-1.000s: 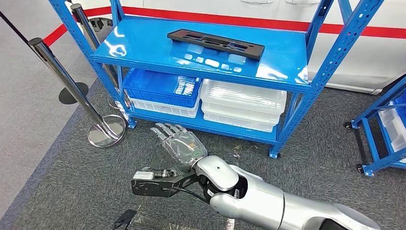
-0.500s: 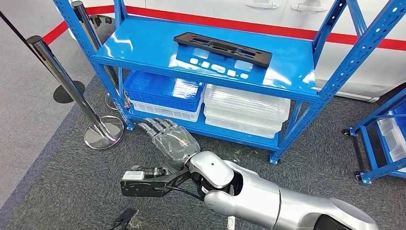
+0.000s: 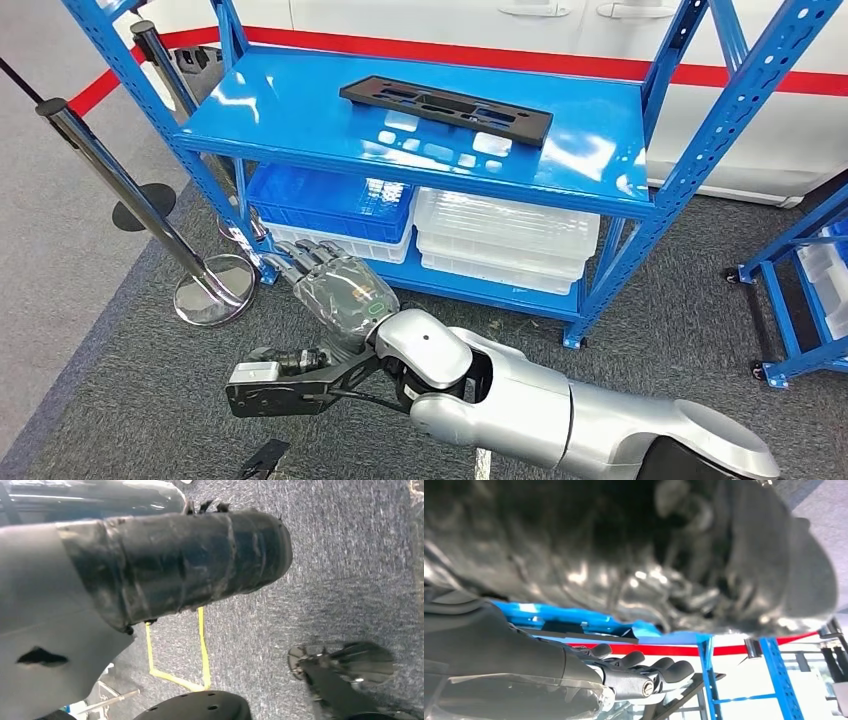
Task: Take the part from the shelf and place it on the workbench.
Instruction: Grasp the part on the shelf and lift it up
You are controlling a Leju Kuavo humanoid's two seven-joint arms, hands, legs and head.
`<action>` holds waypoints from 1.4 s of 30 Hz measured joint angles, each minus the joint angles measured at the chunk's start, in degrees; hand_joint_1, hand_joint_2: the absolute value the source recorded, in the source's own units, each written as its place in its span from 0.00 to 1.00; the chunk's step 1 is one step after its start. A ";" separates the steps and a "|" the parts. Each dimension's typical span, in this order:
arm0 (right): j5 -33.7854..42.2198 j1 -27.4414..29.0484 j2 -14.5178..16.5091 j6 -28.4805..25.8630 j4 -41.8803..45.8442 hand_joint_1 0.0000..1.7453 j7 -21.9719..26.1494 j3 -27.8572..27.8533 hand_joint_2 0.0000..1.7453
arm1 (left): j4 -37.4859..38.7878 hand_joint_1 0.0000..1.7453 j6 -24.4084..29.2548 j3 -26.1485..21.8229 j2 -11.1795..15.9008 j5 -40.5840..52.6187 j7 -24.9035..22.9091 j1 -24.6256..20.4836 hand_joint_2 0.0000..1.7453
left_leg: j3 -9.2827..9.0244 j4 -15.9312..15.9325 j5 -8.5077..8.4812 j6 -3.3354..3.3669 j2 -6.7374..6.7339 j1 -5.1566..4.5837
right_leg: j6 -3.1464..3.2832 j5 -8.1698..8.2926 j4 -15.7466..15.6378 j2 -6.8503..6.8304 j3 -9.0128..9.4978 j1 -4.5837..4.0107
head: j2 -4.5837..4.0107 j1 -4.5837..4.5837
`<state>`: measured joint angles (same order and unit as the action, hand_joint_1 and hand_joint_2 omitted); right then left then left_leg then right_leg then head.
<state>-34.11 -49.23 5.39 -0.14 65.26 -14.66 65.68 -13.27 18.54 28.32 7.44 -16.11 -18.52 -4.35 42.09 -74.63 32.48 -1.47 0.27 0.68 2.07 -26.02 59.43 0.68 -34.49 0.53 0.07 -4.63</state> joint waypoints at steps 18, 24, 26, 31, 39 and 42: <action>-0.77 -0.57 0.79 -0.21 -1.20 0.00 2.33 0.73 0.00 | 0.02 0.00 -0.56 1.53 -0.15 -0.02 -0.07 -0.01 0.00 | -8.42 16.58 -6.35 3.03 0.12 -0.06 | -2.32 -0.58 7.39 -0.17 -4.88 -0.33 | 0.00 0.42; -1.05 -0.82 0.83 -0.89 -1.33 0.00 3.15 0.81 0.00 | 0.02 0.00 -0.58 2.01 -0.26 -0.09 -0.04 -0.23 0.00 | -8.61 15.89 -5.02 1.41 0.09 -0.34 | -0.94 0.81 0.20 0.21 -1.34 -0.33 | 0.00 0.30; -1.04 -0.83 0.90 -1.10 -1.36 0.00 3.20 0.81 0.00 | 0.02 0.00 -0.60 2.30 -0.38 -0.11 -0.04 -0.27 0.00 | -7.30 12.70 -3.29 0.80 0.03 -0.22 | -0.38 0.75 -0.42 0.11 -0.50 0.04 | 0.00 0.02; -0.87 -0.46 0.88 -1.09 -1.61 0.00 3.14 0.81 1.00 | 0.03 0.00 -0.60 2.58 -0.44 -0.36 -0.12 -0.10 0.00 | 0.40 1.34 -1.75 -0.12 -0.01 0.15 | -0.01 -0.13 -0.48 0.11 0.60 0.08 | 0.00 -0.23; 4.35 -0.76 1.15 2.13 -2.26 0.00 0.62 0.81 1.00 | 0.06 0.00 -0.26 2.69 -0.43 -1.20 -0.50 -0.23 0.00 | -5.92 16.67 -8.60 1.62 0.14 -0.13 | -1.71 -1.76 -0.93 0.19 2.23 -0.33 | 0.00 -0.13; 4.15 -1.12 1.26 2.24 -2.49 0.00 0.37 0.81 1.00 | 0.07 0.00 -0.20 2.72 -0.48 -1.31 -0.50 -0.10 0.00 | -6.90 17.31 -8.36 2.62 0.05 0.16 | -2.32 -4.56 4.24 -0.07 -0.05 -0.40 | 0.00 0.18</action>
<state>-29.96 -50.34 6.66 2.10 62.77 -14.29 66.49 -13.20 18.34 31.04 6.96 -17.41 -19.02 -4.45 35.18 -57.33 24.12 1.15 0.32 0.85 -0.24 -30.58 63.67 0.61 -34.54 0.13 0.07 -4.45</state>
